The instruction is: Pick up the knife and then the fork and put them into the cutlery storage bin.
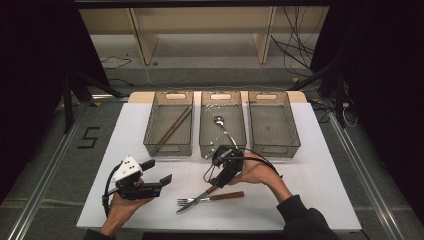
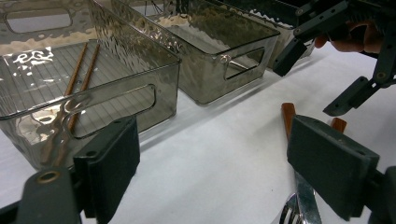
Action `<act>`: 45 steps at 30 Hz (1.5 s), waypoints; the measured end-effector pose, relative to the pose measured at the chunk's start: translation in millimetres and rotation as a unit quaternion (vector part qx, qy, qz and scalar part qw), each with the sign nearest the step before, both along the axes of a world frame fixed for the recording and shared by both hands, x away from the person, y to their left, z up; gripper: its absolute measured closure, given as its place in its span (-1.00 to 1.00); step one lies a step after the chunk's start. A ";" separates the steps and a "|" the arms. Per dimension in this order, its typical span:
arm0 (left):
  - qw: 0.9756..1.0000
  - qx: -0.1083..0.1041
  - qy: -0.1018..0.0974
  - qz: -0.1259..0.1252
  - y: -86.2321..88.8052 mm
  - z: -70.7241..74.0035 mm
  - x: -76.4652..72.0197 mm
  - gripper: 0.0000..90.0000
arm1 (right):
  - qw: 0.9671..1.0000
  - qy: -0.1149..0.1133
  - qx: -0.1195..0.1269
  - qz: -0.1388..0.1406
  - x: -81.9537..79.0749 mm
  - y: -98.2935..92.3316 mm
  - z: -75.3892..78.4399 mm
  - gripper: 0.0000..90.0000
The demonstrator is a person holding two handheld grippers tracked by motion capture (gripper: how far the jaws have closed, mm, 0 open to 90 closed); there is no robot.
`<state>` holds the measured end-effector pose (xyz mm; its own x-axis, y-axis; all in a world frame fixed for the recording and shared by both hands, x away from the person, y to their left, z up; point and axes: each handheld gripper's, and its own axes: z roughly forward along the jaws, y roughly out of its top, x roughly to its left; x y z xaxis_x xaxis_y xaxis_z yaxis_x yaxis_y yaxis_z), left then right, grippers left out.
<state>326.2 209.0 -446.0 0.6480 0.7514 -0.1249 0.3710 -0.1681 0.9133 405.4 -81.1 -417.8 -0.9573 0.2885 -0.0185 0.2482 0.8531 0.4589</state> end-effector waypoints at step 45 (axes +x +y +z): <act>1.000 0.002 -0.004 0.001 2.0 -0.6 -0.4 -0.63 | 0.986 -0.006 -0.131 0.106 -7.8 25.4 -40.7 0.09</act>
